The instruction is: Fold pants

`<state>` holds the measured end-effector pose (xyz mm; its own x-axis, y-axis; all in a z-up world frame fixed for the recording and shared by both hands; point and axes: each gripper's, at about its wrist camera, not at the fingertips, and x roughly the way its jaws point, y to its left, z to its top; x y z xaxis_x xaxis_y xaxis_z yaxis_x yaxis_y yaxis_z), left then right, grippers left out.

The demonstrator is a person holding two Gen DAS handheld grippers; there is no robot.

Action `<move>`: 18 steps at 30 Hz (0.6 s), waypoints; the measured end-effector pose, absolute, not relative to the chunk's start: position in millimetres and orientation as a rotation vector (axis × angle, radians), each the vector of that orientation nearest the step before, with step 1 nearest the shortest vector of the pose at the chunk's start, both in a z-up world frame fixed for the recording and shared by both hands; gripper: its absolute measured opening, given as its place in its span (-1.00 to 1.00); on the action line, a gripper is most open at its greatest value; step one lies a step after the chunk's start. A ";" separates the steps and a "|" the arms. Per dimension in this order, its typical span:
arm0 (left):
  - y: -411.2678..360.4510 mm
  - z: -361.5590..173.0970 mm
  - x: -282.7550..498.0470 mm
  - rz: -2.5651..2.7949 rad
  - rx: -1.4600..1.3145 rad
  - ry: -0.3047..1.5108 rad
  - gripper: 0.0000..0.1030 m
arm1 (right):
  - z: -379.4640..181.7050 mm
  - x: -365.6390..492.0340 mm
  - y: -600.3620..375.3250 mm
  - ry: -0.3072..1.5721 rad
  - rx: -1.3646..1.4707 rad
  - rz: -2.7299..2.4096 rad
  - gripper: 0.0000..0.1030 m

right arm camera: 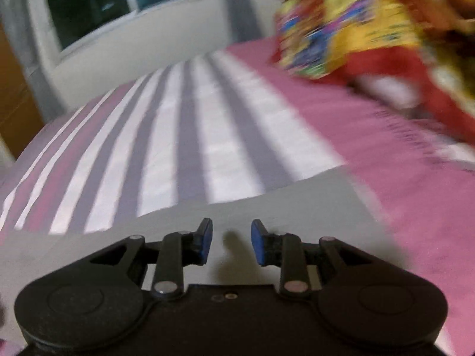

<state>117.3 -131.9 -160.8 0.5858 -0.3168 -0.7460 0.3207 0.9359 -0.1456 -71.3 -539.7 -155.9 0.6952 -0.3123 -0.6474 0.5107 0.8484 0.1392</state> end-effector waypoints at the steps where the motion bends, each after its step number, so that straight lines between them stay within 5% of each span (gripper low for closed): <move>1: -142.6 -165.5 119.1 -0.389 0.027 0.872 -0.85 | -160.5 -63.1 -537.6 0.671 0.294 -0.461 -0.46; 4: -144.3 -180.6 124.6 -0.357 0.008 0.884 -0.86 | -188.3 -56.0 -555.8 0.781 0.227 -0.557 -0.53; 7: -134.5 -180.3 121.3 -0.371 0.012 0.883 -0.86 | -194.9 -79.7 -583.3 0.757 0.243 -0.609 -1.00; 10: -132.5 -176.5 121.6 -0.364 0.007 0.891 -0.85 | -189.2 -89.1 -590.7 0.755 0.287 -0.613 -1.00; 13: -145.6 -167.6 117.6 -0.379 -0.002 0.886 -0.85 | -174.7 -96.0 -578.3 0.725 0.333 -0.567 -0.50; 18: -185.6 -161.4 105.2 -0.484 0.016 0.887 -0.84 | -169.8 -107.4 -549.8 0.746 0.326 -0.486 -0.51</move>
